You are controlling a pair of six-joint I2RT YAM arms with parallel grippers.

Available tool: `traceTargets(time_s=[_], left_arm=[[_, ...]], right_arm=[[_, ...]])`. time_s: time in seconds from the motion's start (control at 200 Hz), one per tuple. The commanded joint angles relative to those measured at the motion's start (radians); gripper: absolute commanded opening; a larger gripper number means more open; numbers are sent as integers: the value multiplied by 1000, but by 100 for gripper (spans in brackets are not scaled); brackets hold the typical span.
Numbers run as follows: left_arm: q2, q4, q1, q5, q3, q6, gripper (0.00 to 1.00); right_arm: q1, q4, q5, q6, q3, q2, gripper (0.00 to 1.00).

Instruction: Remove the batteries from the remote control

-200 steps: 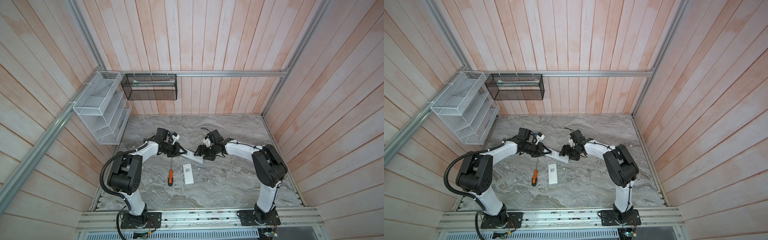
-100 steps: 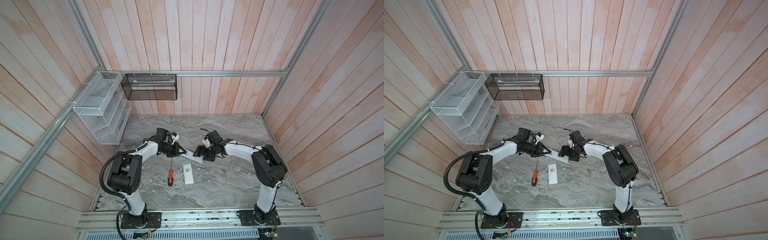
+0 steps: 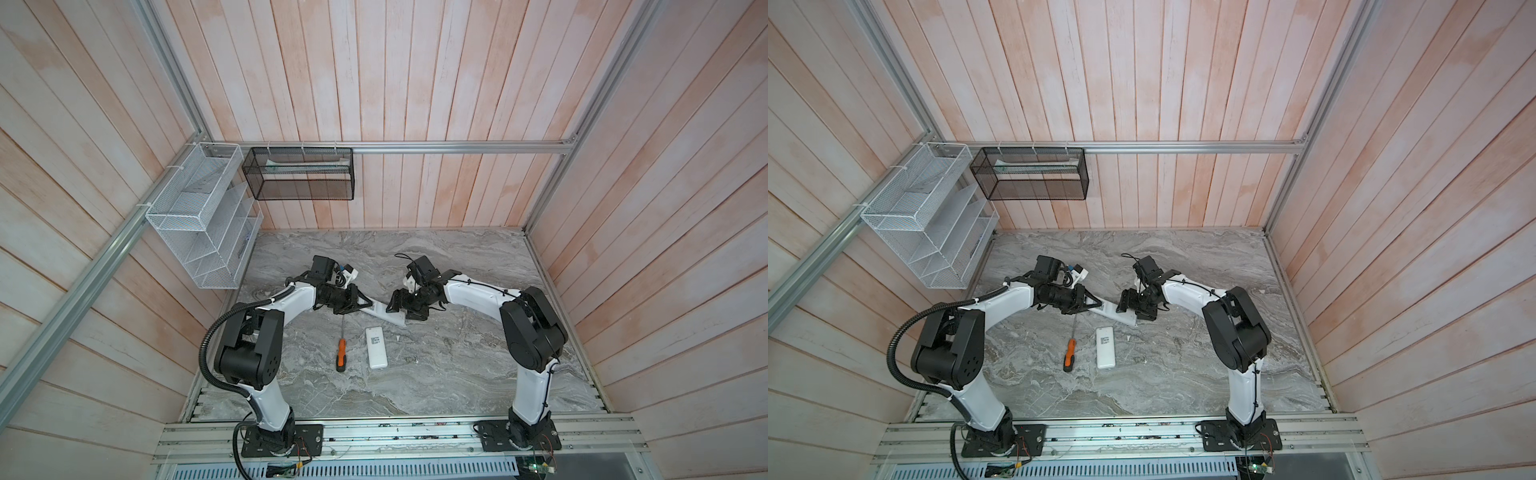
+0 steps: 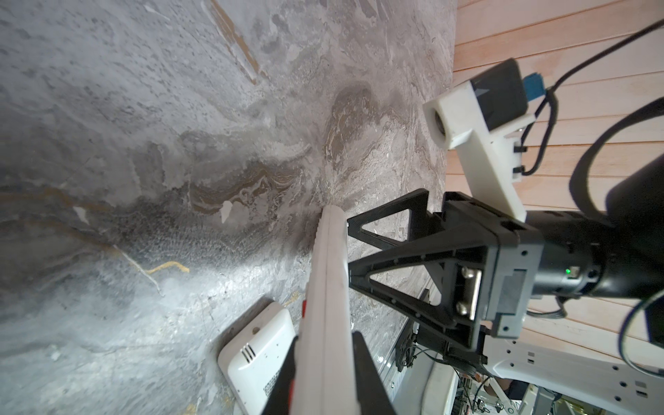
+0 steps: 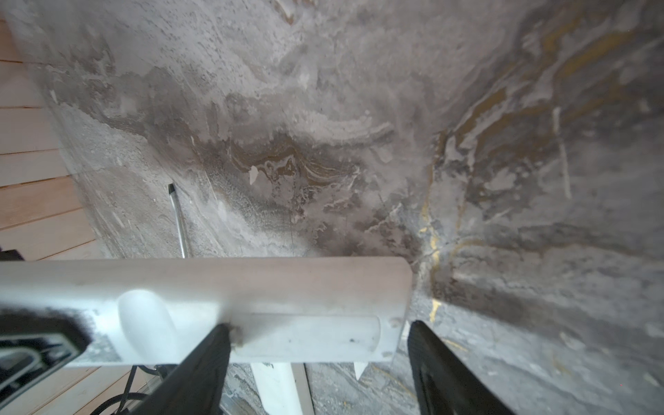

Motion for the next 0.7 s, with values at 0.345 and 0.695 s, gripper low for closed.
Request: traceTargets(time_s=[0.345,0.695], left_arm=[[-148,-96,-58,-491,-3,86,0],[-173,-136,-71,-610,24,97,0]], right_arm=[[53,-463,395,-10,119,74,83],[-19,-409,364,-6,-26,-148,85]])
